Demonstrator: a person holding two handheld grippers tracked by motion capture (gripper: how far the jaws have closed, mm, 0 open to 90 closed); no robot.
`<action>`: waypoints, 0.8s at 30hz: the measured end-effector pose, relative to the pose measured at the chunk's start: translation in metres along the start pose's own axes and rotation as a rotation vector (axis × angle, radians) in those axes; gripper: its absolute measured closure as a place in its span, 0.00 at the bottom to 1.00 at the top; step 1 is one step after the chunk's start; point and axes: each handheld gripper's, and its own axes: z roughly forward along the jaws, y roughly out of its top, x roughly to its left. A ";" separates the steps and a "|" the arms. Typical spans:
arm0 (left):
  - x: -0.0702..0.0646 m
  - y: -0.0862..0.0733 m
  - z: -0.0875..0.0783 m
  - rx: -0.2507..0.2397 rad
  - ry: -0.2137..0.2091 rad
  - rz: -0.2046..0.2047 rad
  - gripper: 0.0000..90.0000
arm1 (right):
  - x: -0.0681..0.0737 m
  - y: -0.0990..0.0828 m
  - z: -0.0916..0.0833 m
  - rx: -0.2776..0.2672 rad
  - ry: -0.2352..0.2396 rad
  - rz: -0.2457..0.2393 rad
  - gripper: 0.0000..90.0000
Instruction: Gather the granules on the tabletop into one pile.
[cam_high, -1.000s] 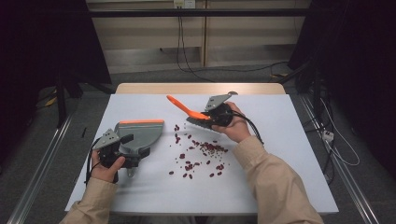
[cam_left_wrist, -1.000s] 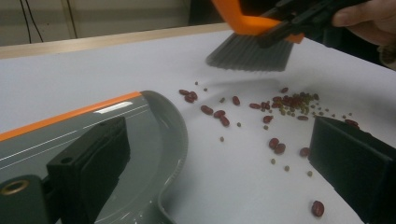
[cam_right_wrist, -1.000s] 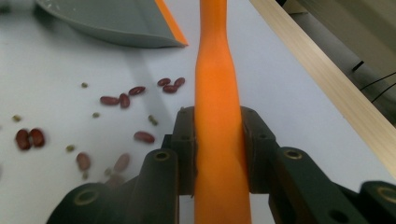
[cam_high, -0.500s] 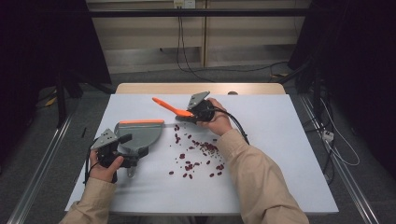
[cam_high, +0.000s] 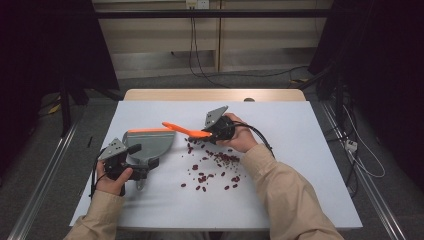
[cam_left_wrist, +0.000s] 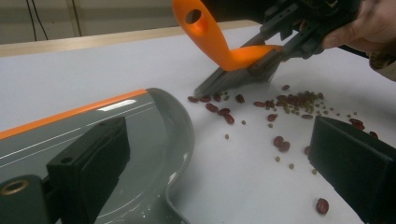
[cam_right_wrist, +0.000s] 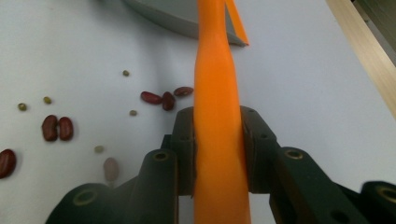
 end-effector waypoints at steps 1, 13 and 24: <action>0.000 0.000 0.000 0.000 0.000 -0.001 0.06 | 0.002 0.000 -0.001 0.001 0.002 0.000 0.79; -0.002 0.000 0.002 0.008 -0.002 0.005 0.06 | 0.017 -0.007 -0.013 -0.005 0.029 0.003 0.79; -0.002 0.000 0.002 0.013 0.002 0.013 0.06 | 0.031 -0.008 -0.022 0.005 0.049 0.007 0.79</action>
